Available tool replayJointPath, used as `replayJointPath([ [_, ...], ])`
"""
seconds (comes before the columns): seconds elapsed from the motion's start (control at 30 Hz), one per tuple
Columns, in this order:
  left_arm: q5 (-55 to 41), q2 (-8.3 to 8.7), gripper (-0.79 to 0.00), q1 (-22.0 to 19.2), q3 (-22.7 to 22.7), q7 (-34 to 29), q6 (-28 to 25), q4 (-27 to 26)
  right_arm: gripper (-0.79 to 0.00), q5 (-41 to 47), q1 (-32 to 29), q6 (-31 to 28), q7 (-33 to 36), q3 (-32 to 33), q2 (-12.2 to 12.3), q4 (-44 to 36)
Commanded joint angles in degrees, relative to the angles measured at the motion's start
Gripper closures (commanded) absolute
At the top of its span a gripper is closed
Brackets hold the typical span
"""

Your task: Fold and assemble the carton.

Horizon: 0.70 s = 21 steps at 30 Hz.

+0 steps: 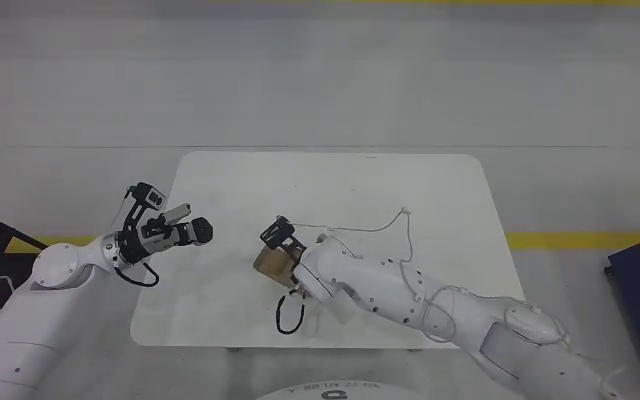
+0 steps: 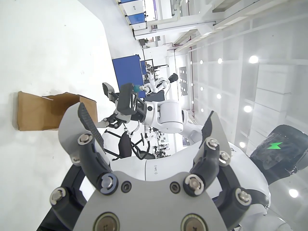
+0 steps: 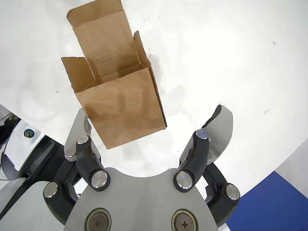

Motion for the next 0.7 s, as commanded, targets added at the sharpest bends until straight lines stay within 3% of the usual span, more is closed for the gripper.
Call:
replayJointPath([
  [0.0, 0.0, 0.0, -0.785, 0.0, 0.0, 0.0, 0.0, 0.0, -0.785, -0.2, -0.8, 0.2, 0.0, 1.9, 0.5, 0.0],
  [0.23, 0.0, 0.0, -0.785, 0.0, 0.0, 0.0, 0.0, 0.0, -0.785, -0.3, -5.0, 2.3, -1.6, 9.2, 1.8, -1.2],
  [0.43, 0.0, 0.0, -0.785, 0.0, 0.0, 0.0, 0.0, 0.0, -0.785, -6.1, -9.3, -4.9, 0.7, 6.0, 2.5, -8.3],
  [0.67, 0.0, 0.0, -0.785, 0.0, 0.0, 0.0, 0.0, 0.0, -0.785, -10.8, -8.2, -1.7, 2.5, 2.9, 0.1, -4.7],
])
